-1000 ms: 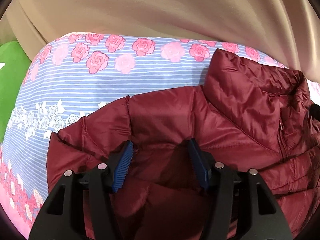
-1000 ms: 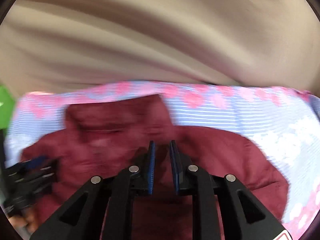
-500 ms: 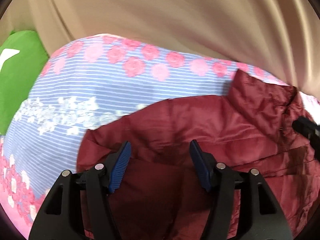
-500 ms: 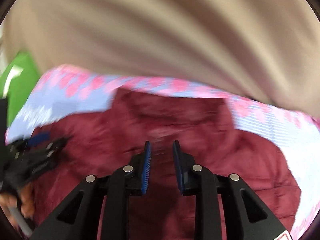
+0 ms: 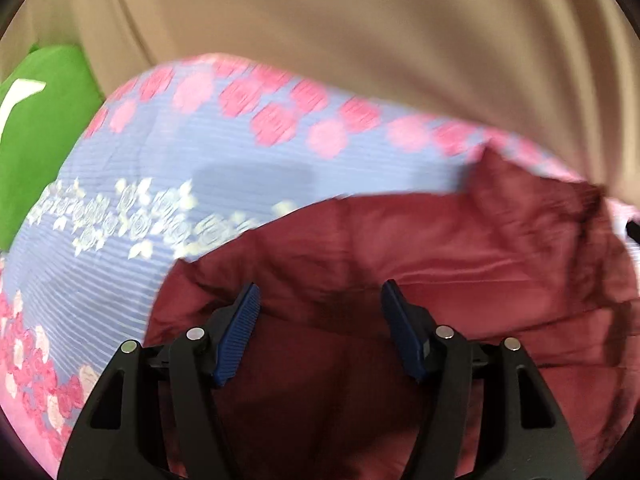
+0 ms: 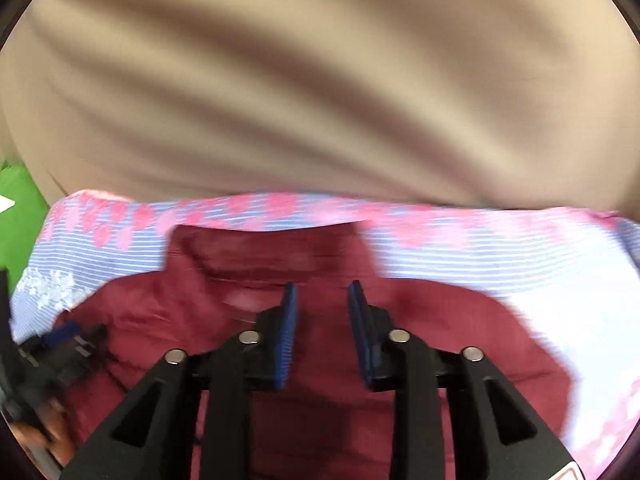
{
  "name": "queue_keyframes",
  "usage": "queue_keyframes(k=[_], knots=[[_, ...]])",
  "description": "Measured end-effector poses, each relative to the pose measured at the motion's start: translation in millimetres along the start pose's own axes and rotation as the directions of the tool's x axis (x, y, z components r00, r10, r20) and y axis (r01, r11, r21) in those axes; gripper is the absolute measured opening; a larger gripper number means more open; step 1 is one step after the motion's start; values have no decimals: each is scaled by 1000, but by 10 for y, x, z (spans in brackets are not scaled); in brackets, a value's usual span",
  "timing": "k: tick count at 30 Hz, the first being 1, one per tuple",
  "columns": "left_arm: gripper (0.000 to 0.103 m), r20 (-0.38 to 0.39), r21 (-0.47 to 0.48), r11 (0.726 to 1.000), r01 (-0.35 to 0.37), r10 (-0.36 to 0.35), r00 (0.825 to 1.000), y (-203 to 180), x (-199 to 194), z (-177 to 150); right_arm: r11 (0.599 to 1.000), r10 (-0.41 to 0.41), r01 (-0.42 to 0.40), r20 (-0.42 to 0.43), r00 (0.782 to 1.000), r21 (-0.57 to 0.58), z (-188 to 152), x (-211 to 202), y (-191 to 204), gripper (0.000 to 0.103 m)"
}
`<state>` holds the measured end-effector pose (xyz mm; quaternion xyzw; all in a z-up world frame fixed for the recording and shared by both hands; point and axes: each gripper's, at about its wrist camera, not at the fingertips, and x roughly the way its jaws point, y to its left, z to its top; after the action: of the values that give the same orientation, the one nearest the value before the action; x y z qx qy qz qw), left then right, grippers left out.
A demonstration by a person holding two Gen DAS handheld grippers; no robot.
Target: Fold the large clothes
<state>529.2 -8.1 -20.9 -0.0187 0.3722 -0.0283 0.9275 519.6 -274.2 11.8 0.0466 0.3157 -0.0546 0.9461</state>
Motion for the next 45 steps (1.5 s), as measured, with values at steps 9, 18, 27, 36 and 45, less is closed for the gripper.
queue_keyframes(k=[9,18,27,36,45], knots=[[67,-60,155,978,140,-132,989,-1219,215,114,994,-39,54,-156,987,90,-418,312,-992,14],[81,-60,171,984,53,-44,997,-1229,567,3,956,-264,278,-132,955,96,-538,359,-974,19],[73,14,156,988,17,-19,1000,-1156,78,-108,964,-249,259,-129,960,67,-677,142,-956,14],[79,105,209,976,55,-78,991,-442,-1162,-447,990,-137,134,-71,988,-50,-1279,-1454,-1149,39],[87,-110,126,991,52,-38,993,714,-1966,-1916,990,-139,138,-201,970,-20,-2742,-2625,-1541,60]])
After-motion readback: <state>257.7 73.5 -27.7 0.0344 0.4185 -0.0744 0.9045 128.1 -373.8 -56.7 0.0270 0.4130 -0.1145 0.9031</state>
